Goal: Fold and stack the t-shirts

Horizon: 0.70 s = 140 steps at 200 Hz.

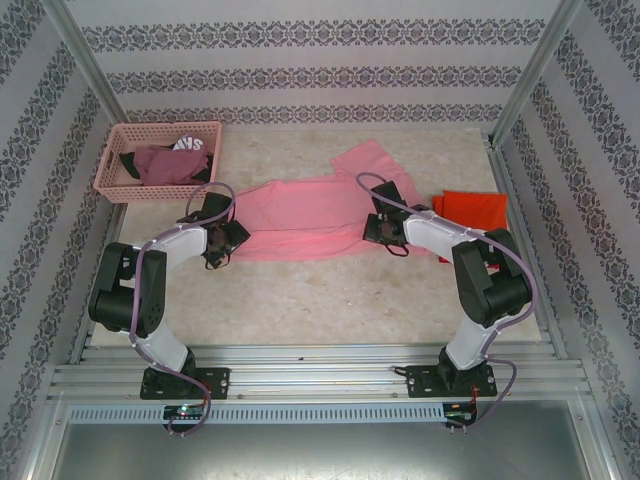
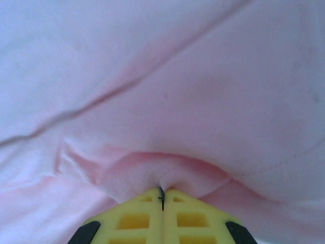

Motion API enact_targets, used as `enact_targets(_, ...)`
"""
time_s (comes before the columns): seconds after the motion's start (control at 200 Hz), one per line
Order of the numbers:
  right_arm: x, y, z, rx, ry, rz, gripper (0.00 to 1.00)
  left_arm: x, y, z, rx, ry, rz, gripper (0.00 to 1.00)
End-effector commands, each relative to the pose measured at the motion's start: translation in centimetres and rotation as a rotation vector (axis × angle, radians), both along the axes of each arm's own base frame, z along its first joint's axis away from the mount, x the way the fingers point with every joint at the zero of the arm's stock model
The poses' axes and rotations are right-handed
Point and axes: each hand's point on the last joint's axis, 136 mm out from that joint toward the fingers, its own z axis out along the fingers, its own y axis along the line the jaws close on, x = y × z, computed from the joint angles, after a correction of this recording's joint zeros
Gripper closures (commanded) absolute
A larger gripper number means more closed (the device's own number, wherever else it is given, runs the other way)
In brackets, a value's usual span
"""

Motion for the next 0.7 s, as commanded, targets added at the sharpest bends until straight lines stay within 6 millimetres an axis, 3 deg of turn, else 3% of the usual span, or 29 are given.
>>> enact_targets(0.0,2.7,-0.2,2.4,-0.029,-0.074,0.01,1.0,-0.5,0.1,0.0,0.007,0.007,-0.017,0.22)
enact_targets(0.2,6.5,0.5,3.8,-0.036,-0.115,0.051,1.0,-0.8,0.3,0.2,0.02,0.004,-0.021,0.22)
enact_targets(0.35,7.0,1.1,3.3,-0.042,-0.082,0.079,1.0,-1.0,0.4,0.1,0.022,0.01,-0.022,0.22)
enact_targets(0.56,3.7,0.6,2.2,-0.023,-0.051,0.078,1.0,-1.0,0.6,0.2,0.032,0.008,-0.023,0.22)
enact_targets(0.694,0.9,0.3,3.4,0.02,-0.092,0.085,0.94,-0.8,0.8,0.4,0.029,0.003,-0.022,0.22)
